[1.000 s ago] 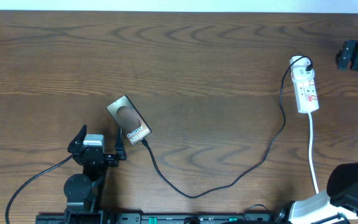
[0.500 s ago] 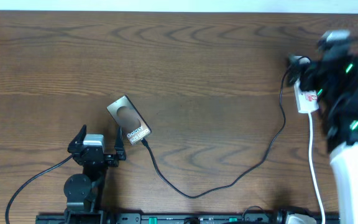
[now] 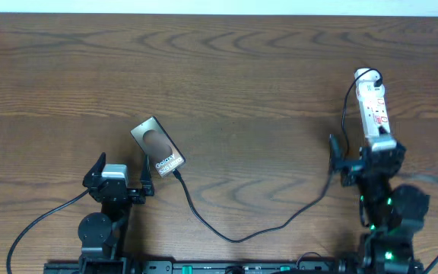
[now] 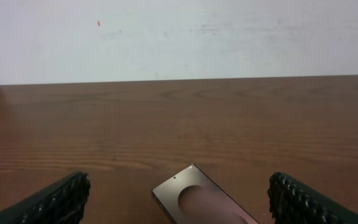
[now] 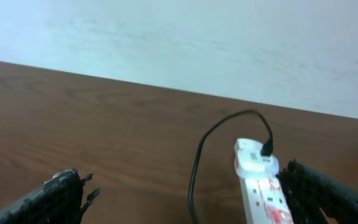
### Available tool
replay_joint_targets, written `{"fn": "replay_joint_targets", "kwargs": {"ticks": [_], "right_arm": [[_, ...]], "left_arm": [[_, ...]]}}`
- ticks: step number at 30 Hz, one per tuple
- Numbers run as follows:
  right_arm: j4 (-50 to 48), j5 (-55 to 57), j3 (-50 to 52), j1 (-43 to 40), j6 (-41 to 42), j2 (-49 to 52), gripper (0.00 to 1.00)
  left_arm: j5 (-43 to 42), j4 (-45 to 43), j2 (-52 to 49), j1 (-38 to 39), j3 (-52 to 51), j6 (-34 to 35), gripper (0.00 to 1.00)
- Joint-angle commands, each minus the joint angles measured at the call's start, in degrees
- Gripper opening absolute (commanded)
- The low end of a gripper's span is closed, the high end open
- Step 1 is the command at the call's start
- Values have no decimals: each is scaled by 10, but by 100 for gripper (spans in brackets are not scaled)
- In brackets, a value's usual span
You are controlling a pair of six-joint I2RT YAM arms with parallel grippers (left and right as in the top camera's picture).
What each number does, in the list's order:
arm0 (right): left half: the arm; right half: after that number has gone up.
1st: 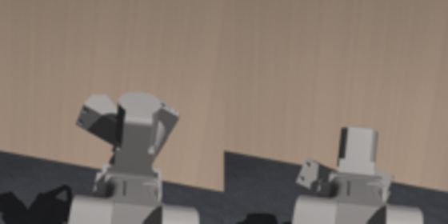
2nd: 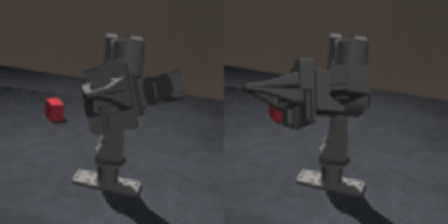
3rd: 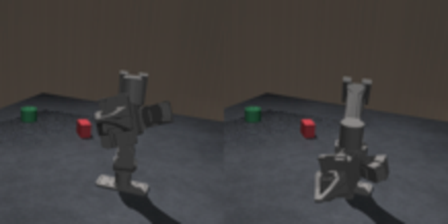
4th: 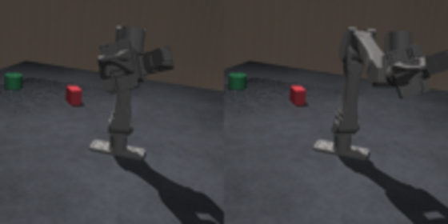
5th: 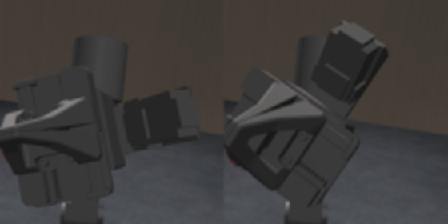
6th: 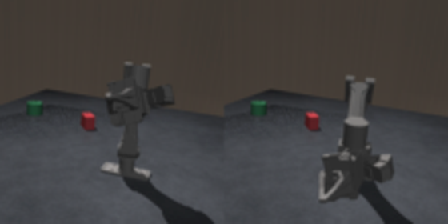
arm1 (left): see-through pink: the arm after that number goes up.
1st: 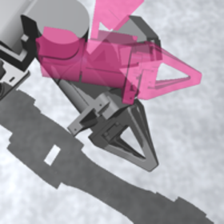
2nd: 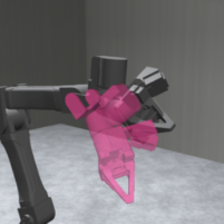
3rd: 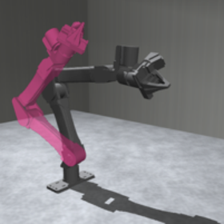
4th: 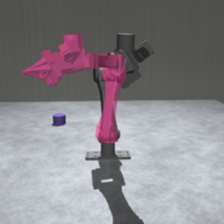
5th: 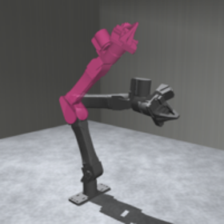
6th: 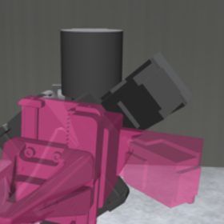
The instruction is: Plug charger to phone and switch on socket
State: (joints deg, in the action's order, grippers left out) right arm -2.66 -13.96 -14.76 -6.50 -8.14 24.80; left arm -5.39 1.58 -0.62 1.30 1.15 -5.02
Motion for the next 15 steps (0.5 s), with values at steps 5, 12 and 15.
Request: {"fn": "replay_joint_targets", "kwargs": {"ticks": [5,12,15], "right_arm": [[-2,-2,100,6,0,-127,99],[56,4,144,6,8,-216,99],[60,22,144,6,7,-247,99]], "left_arm": [[-1,21,4,1,-9,-10,93],[-1,21,4,1,-9,-10,92],[-1,21,4,1,-9,-10,92]]}}
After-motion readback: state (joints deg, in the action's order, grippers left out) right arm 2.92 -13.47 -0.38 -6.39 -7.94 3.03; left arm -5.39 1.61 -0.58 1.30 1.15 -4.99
